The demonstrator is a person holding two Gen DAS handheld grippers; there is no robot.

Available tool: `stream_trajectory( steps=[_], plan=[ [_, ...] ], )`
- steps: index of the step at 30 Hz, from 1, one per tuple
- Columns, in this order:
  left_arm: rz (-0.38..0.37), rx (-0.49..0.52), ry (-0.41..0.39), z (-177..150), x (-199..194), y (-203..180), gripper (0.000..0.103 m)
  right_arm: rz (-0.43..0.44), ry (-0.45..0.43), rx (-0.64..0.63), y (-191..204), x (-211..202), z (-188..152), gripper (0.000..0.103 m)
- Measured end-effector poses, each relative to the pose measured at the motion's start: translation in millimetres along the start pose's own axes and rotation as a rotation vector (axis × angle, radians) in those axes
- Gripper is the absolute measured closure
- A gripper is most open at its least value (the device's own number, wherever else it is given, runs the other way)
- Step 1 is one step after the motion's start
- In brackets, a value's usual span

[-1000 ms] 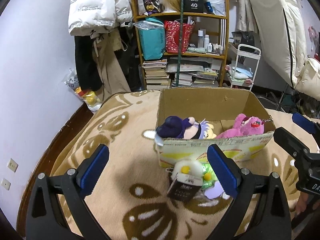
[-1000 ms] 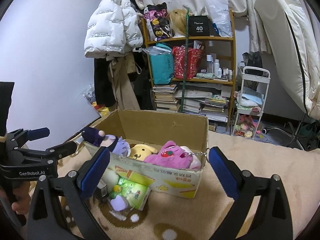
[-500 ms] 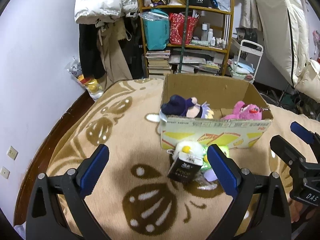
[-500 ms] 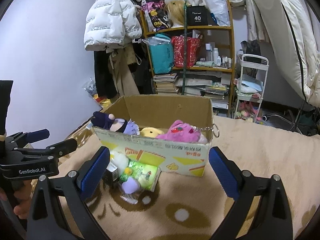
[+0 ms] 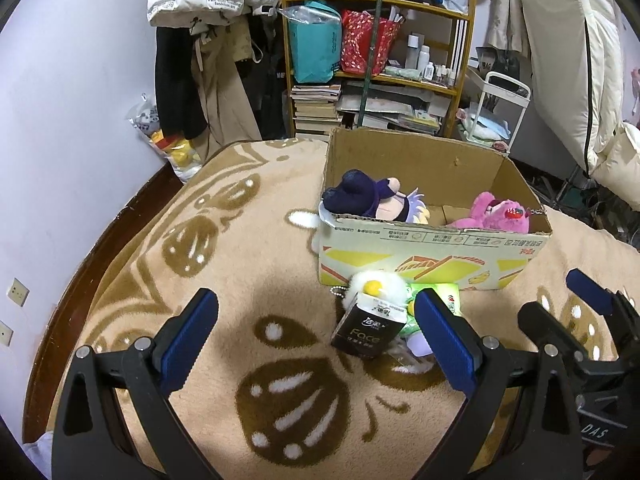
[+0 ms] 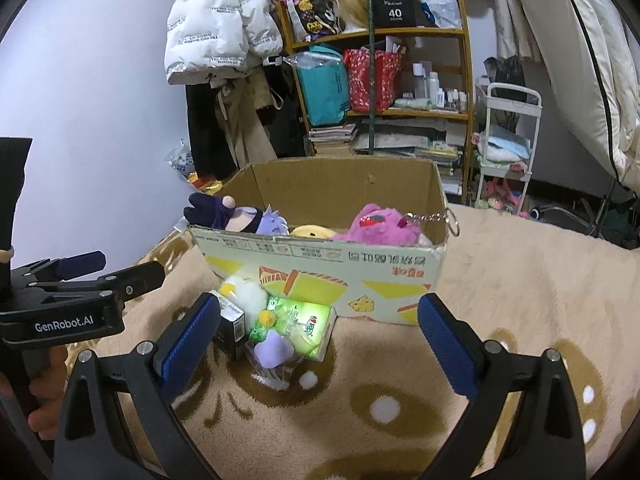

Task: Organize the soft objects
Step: 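Move both tools down toward the tissue packs and chick plush beside the box, then grasp the black Face tissue pack with left tool while right tool closes near green pack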

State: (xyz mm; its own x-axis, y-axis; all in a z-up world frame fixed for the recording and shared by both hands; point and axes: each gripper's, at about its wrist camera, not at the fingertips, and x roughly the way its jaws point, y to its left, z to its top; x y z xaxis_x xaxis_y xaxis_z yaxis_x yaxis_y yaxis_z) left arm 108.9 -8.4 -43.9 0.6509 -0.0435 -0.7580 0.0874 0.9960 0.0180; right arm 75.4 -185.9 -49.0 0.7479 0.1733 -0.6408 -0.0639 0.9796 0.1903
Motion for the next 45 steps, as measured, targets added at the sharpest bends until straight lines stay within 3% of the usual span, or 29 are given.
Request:
stream_trajectory(
  steps=[12,15,23,45],
  plan=[
    [-0.074,-0.012,0.062,5,24,-2,0.006,0.024,0.079,0.055,-7,27,-11,0.0],
    [-0.09,-0.011,0.081,5,29,-4,0.006,0.043,0.102,0.085,-10,35,-15,0.005],
    [-0.121,0.01,0.175,1,55,-14,0.006,0.062,0.147,0.116,-13,56,-21,0.007],
    [-0.138,0.005,0.334,-8,102,-23,0.009,0.084,0.25,0.129,-12,98,-38,0.007]
  ],
)
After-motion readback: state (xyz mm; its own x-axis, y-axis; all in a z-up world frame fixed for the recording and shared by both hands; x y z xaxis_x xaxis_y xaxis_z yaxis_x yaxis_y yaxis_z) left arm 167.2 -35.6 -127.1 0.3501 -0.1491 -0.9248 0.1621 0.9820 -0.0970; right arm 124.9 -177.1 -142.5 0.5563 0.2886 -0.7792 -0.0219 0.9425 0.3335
